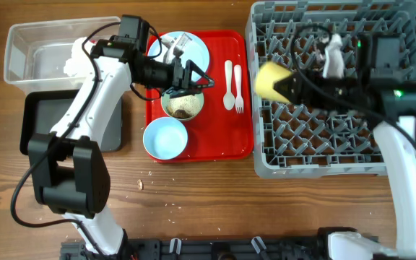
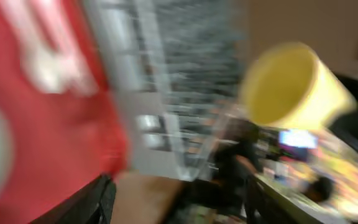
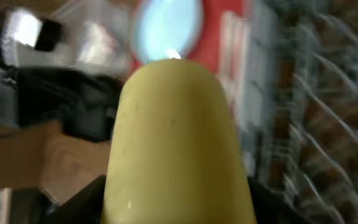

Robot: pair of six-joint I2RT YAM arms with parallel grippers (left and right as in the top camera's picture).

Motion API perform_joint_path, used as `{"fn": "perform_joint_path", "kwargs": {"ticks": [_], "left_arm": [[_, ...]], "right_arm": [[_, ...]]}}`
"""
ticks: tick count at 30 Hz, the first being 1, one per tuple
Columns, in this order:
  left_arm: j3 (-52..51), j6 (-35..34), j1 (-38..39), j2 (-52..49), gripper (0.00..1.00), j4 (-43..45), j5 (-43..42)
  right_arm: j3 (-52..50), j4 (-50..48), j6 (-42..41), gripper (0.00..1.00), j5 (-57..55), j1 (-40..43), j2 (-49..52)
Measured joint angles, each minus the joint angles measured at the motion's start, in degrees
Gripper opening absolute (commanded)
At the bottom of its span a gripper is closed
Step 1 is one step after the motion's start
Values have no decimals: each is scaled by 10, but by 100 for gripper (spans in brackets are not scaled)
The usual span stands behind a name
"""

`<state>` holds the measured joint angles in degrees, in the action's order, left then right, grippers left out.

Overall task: Sort waste into correct bins and load items into the dishwasher rack
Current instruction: 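Place the yellow cup into the dish rack with the right gripper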

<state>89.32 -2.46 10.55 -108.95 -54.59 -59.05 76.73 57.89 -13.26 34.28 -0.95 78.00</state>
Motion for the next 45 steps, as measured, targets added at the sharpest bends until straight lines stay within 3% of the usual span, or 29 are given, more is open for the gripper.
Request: {"fn": "perform_joint_path", "kwargs": {"ticks": [4, 10, 14, 18, 29, 31, 33, 35, 41, 45], "left_arm": [[0, -7, 0, 0, 71, 0, 140], [0, -21, 0, 0, 71, -2, 252], [0, -24, 0, 0, 71, -2, 271], [0, -26, 0, 0, 71, -2, 277], [0, -26, 7, 0, 71, -2, 280], [0, -26, 10, 0, 71, -2, 280], [0, -26, 11, 0, 71, -2, 280], [0, -26, 11, 0, 72, -2, 280], [0, -26, 11, 0, 70, -2, 280], [0, -27, 17, 0, 68, 1, 286]], "right_arm": [[2, 151, -52, 34, -150, -34, -8], [2, 217, -91, 35, -255, -74, 42], [2, 216, -97, 40, -278, -80, 98], [21, 226, -96, 54, -280, -81, 130], [4, 163, -58, 52, -242, -81, 181], [4, 164, -49, 60, -239, -81, 181], [4, 166, -44, 75, -238, -81, 181], [4, 171, -40, 81, -238, -81, 181], [10, 173, -35, 81, -238, -81, 181], [68, 171, -35, 82, -245, -81, 173]]}}
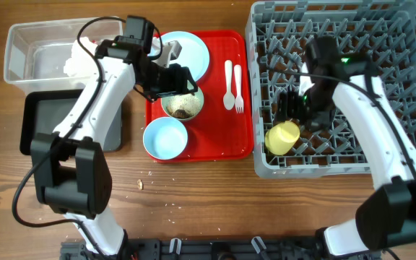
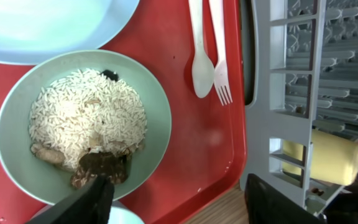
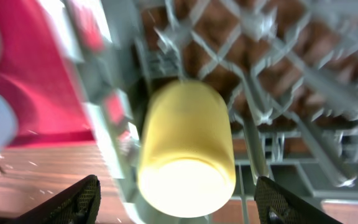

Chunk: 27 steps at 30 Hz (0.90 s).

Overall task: Sort waste into correct bins and load items into the dishwasher rack
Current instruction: 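Place the yellow cup into the dish rack with the right gripper, then grasp the green bowl and tip rice onto the black tray, left gripper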

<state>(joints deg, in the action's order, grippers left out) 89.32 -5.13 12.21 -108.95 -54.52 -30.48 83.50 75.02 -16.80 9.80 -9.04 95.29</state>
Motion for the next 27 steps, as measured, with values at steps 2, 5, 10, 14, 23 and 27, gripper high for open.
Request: {"fn": "perform_joint_path", "kwargs": {"ticks": [2, 5, 10, 14, 23, 27], "left_arm": [[0, -10, 17, 0, 68, 4, 21], [0, -28, 63, 0, 72, 17, 77], [0, -40, 169, -7, 75, 62, 220], [1, -42, 192, -47, 73, 77, 300], [1, -46, 176, -124, 49, 89, 345], [1, -46, 177, -124, 48, 94, 346]], "right_arm": [[39, -9, 0, 88, -9, 0, -13], [93, -25, 2, 91, -23, 0, -42], [112, -33, 2, 91, -37, 0, -64], [112, -33, 2, 91, -39, 0, -64], [112, -33, 2, 93, -41, 0, -64], [112, -34, 2, 95, -41, 0, -64]]}}
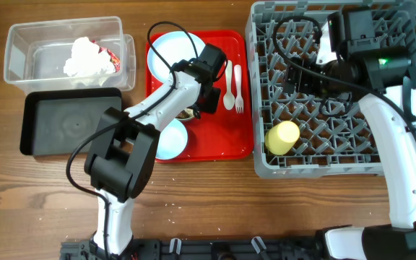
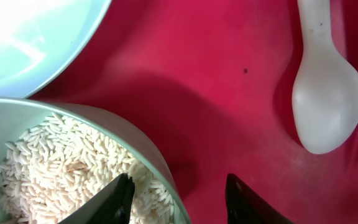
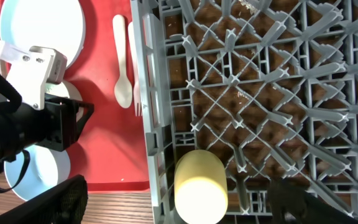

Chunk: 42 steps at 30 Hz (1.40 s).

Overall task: Sort waste into correct bins and load items into the dishwasher rack
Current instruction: 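Grasp the green bowl and tip rice onto the black tray, left gripper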

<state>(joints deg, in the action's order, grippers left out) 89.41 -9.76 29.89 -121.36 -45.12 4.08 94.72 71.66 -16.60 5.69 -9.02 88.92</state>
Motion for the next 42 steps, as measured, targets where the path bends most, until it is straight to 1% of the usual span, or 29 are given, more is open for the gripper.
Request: {"fn": "perform_joint_path", "kwargs": {"ticks": [1, 2, 3, 5, 12, 16, 20, 23, 26, 27, 28, 30, 31, 33, 34, 36, 37, 40, 41, 42], "left_arm": [[0, -1, 0, 0, 42, 0, 0], [0, -5, 0, 0, 25, 0, 0], [0, -11, 0, 0, 13, 0, 1], [0, -20, 0, 0, 4, 2, 2], [0, -47, 1, 14, 4, -4, 17], [3, -59, -2, 44, 4, -50, 9], [9, -67, -26, 116, 4, -97, -38], [19, -71, -70, 181, 4, -129, -90], [22, -71, -142, 219, 4, -183, -144], [23, -71, -150, 219, 4, -199, -160], [23, -66, -200, 219, 4, -213, -177], [21, -42, -256, 219, 4, -250, -224], [17, -10, -312, 219, 4, -265, -271], [-1, 35, -371, 220, 4, -267, -330], [-9, 50, -386, 220, 4, -266, -348], [-53, 91, -454, 219, 4, -228, -423], [-68, 100, -481, 218, 4, -212, -445], [-122, 120, -561, 213, 4, -121, -556], [-136, 123, -582, 207, 4, -105, -587], [-155, 126, -610, 197, 4, -92, -638]], "right_arm": [[0, 0, 0, 95, 0, 0, 0], [0, 0, 0, 95, 0, 0, 0], [0, 0, 0, 95, 0, 0, 0], [0, -2, 0, 96, 0, 0, 0], [0, -2, 0, 96, -2, 0, 0], [0, -2, 0, 96, -2, 0, 0], [0, -2, 0, 96, -3, 0, 0], [0, -2, 0, 96, -3, 0, 0], [0, -2, 4, 96, -4, 0, 0], [0, -2, 4, 96, -4, 0, 0], [0, -2, 4, 96, -4, 0, 0], [0, -3, 4, 96, -4, 0, 0], [0, -3, 4, 96, -4, 0, 0], [0, -4, 4, 96, -4, 0, 0], [0, -4, 4, 96, -4, 0, 0], [0, -5, 4, 96, -4, 0, 0], [0, -5, 4, 96, -4, 0, 0], [0, -5, 4, 96, -4, 0, 0], [0, -5, 4, 96, -4, 0, 0], [0, -5, 4, 96, -4, 0, 0]]}}
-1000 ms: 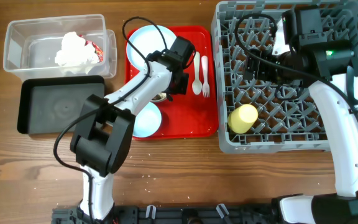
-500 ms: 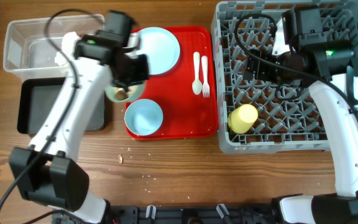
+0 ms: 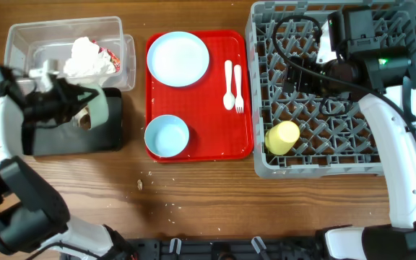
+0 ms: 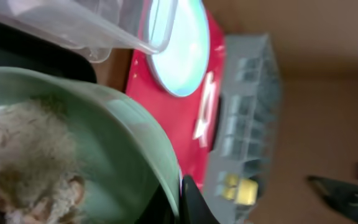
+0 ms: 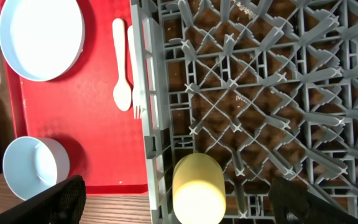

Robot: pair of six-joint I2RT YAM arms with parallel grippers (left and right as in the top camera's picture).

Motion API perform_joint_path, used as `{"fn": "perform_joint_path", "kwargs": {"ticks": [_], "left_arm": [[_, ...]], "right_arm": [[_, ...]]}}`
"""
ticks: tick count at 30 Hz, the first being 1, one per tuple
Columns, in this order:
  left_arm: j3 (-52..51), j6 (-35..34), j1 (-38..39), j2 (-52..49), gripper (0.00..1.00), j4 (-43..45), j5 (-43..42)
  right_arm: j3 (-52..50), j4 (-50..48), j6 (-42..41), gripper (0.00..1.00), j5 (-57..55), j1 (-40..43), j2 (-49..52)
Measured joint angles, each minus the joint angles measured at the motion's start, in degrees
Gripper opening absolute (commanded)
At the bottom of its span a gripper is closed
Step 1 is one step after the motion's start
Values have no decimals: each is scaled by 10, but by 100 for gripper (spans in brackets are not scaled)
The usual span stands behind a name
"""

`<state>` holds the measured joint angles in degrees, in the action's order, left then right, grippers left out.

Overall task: Sort waste into correct bins and load items into the dishwasher rack
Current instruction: 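Grasp the green bowl and tip rice onto the black tray, left gripper, then return the emptied green bowl to the red tray with the left gripper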

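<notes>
My left gripper (image 3: 78, 101) is shut on the rim of a green bowl (image 3: 100, 110) and holds it tipped on its side over the black bin (image 3: 63, 141). The left wrist view shows rice and brown scraps still inside the bowl (image 4: 73, 162), with the gripper (image 4: 180, 198) pinching its rim. A yellow cup (image 3: 282, 137) lies in the front left of the grey dish rack (image 3: 403, 155). My right gripper (image 3: 296, 76) hangs open above the rack, and the cup (image 5: 197, 190) shows below it.
The red tray (image 3: 230, 137) carries a pale blue plate (image 3: 178, 58), a small blue bowl (image 3: 166, 136), and a white spoon (image 3: 228, 83) and fork (image 3: 237, 92). A clear bin (image 3: 27, 50) holding white waste stands behind the black bin. Crumbs lie on the wood in front.
The green bowl has left the red tray. My left gripper, then at its rim on the tray, now holds it tipped over the black bin. The right arm has not moved.
First my right gripper held the yellow cup over the rack's left side while the left hovered over the green bowl. Then the cup lay in the rack. Then the right gripper was open higher up, the left at the bowl's rim. Now the bowl is over the black bin.
</notes>
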<state>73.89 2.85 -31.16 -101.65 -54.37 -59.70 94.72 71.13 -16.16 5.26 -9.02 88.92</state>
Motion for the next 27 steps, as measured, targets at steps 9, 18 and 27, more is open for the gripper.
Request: {"fn": "perform_joint_path", "kwargs": {"ticks": [9, 18, 27], "left_arm": [[-25, 3, -116, -37, 4, 13, -224], [-25, -41, -144, -37, 4, 8, -284], [-24, -106, -144, -37, 4, -77, -289]], "right_arm": [[0, 0, 0, 96, 0, 0, 0], [0, -1, 0, 96, 0, 0, 0], [0, -8, 0, 96, 0, 0, 0]]}}
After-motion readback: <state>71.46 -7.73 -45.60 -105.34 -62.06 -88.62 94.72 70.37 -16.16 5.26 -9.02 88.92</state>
